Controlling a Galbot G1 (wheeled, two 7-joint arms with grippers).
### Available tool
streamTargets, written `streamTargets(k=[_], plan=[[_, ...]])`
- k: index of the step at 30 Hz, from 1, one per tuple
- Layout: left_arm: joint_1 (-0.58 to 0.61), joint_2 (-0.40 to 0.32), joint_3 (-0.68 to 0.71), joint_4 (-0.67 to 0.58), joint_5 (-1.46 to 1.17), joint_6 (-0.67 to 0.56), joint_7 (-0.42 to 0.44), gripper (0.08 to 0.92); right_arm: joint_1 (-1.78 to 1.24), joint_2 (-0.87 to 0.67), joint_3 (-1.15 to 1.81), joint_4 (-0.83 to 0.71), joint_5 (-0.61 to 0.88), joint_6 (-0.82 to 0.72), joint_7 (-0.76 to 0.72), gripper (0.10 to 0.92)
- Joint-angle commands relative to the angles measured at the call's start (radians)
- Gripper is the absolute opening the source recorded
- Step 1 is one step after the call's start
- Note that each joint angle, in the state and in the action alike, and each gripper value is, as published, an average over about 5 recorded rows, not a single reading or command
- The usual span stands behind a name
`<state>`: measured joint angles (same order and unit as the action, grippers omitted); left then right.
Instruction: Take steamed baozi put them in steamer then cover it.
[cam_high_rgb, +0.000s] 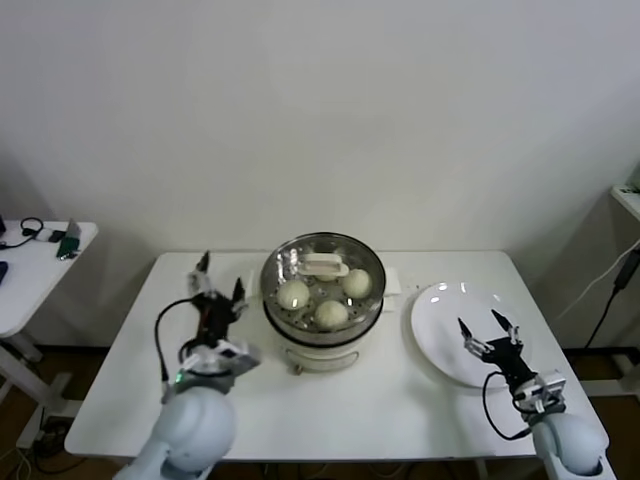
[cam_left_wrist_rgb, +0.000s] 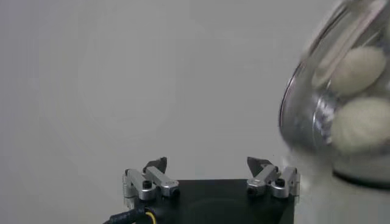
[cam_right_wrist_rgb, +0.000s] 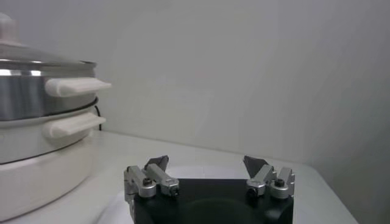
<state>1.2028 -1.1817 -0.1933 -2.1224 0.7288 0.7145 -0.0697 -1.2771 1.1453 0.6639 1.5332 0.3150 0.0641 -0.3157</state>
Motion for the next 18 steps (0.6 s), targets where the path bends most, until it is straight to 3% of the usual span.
streamTargets(k=[1, 4, 8, 18], plan=[[0.402, -0.232, -0.449, -0.012, -0.568, -0.737, -0.141, 0.823, -0.042, 0.014, 0.011, 0.065, 0.001, -0.010, 0.001, 0.823], [0.443, -0.295, -0.492, 0.063, -0.610, -0.828, -0.108, 0.823, -0.063, 0.019, 0.020, 0.085, 0.001, -0.010, 0.000, 0.823], [0.457, -0.312, -0.512, 0.158, -0.663, -0.901, -0.076, 0.823, -0.083, 0.025, 0.025, 0.102, 0.001, -0.004, 0.002, 0.823], [0.445, -0.318, -0.507, 0.215, -0.696, -0.919, -0.021, 0.823, -0.087, 0.046, 0.026, 0.114, -0.001, 0.008, 0.004, 0.823]])
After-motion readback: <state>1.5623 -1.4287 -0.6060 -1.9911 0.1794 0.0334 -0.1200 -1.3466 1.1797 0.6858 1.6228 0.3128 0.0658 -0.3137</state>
